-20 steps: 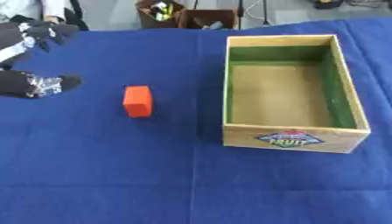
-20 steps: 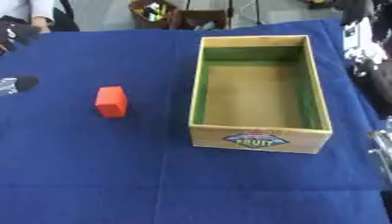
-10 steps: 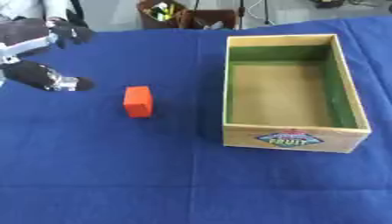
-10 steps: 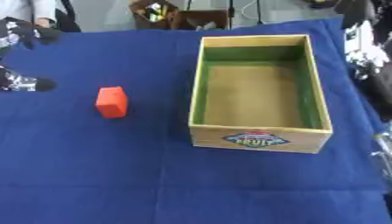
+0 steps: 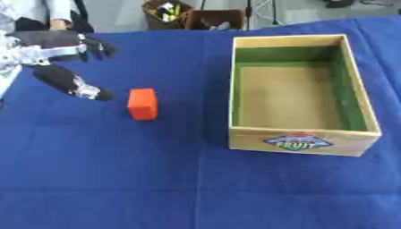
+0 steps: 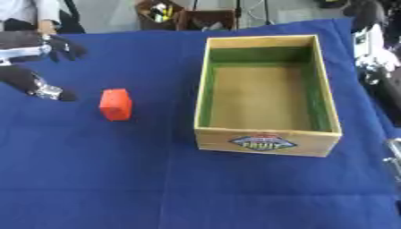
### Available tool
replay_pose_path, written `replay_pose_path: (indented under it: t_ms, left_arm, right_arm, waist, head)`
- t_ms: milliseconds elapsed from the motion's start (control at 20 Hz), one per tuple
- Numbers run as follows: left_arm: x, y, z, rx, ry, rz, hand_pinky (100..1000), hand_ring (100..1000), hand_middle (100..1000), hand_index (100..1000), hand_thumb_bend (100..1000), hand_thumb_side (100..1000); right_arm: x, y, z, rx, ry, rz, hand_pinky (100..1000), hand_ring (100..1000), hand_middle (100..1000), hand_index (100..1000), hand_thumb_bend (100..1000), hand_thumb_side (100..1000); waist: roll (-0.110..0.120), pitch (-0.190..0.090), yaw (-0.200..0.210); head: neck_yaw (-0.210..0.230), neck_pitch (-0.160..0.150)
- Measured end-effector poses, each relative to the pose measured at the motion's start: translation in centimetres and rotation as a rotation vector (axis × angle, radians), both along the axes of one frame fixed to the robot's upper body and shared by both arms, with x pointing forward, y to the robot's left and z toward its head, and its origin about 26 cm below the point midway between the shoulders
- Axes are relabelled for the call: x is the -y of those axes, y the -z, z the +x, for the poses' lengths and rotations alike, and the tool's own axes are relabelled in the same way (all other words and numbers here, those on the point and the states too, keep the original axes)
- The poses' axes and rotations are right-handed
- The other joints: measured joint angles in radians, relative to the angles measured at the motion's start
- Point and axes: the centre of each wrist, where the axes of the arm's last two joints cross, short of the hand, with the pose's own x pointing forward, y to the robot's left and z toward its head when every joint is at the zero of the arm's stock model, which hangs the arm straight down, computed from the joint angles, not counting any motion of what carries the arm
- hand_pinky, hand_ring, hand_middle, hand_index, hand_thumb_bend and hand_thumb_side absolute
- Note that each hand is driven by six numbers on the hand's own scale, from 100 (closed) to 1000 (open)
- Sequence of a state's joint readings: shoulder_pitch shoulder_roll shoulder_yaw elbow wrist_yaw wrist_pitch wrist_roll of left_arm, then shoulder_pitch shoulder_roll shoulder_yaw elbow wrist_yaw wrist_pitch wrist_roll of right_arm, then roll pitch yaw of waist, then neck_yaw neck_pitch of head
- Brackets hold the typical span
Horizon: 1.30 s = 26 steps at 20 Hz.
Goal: Pick up objects on the table and place them in the box.
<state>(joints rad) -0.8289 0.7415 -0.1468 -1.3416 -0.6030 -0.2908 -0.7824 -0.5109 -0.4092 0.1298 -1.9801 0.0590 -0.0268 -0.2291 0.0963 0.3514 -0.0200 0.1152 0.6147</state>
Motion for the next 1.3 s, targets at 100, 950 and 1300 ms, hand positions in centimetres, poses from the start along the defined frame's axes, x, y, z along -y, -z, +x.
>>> replay_pose_path:
  t_ms: [100,950,1300]
  left_arm:
    - [0.4,0.2,0.6,-0.025,0.002,0.003,745,846,849,1000,724,778]
    - [2.0,2.7,3.5,-0.117,-0.046,0.038,752,851,853,1000,748,751]
    - [2.1,3.8,4.2,-0.139,-0.085,0.081,756,853,847,1000,767,732]
  right_arm:
    - [0.0,0.0,0.0,0.0,-0.001,0.0,910,829,596,787,100,576]
    - [-0.2,-0.2,0.0,0.0,-0.015,-0.01,913,829,592,784,100,577]
    - [-0.2,-0.2,0.0,0.0,-0.016,-0.01,914,830,591,783,100,577]
  waist:
    - [0.001,0.0,-0.004]
    - [0.01,0.007,-0.018]
    - [0.012,0.015,-0.023]
  head:
    - [0.002,0.0]
    - [0.012,0.008]
    - [0.016,0.008]
